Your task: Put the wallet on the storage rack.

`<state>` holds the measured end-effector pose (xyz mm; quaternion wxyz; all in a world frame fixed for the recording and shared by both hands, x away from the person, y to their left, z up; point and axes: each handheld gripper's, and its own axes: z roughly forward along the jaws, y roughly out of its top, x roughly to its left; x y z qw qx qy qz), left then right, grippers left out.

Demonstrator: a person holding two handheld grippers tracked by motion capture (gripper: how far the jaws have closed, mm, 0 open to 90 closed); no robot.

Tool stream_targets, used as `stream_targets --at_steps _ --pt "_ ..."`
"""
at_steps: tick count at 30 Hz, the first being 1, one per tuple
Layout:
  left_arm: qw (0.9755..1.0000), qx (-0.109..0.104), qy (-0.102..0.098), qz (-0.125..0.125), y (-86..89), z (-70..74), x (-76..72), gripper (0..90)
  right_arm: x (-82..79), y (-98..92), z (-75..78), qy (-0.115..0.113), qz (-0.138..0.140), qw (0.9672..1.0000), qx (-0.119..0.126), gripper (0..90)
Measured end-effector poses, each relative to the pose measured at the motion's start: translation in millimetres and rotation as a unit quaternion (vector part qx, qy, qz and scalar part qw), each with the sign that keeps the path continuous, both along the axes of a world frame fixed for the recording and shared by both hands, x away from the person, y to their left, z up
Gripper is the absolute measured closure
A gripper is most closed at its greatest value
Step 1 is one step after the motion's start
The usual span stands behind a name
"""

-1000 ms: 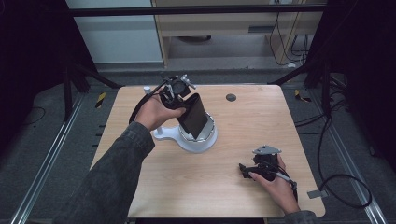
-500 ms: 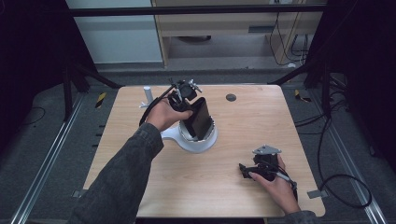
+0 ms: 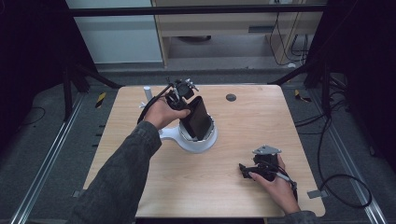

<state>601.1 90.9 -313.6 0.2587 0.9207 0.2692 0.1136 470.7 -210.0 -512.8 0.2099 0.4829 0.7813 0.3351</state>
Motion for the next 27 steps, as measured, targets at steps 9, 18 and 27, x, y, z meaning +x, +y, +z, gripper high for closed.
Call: stream_targets --at_steps 9,18,27 --pt "0.9994 -0.006 -0.032 0.006 3.0 5.4 -4.5 70.3 -0.2 -0.1 -0.1 -0.002 0.002 1.0 -0.001 2.1" --pt "0.9978 -0.029 -0.057 0.017 14.8 13.6 -11.4 64.4 -0.2 -0.1 -0.1 -0.002 0.002 1.0 -0.001 2.1" --pt "0.9958 -0.049 -0.075 0.021 28.0 23.3 -23.0 62.8 -0.4 -0.1 0.0 -0.001 0.002 1.0 -0.002 2.0"
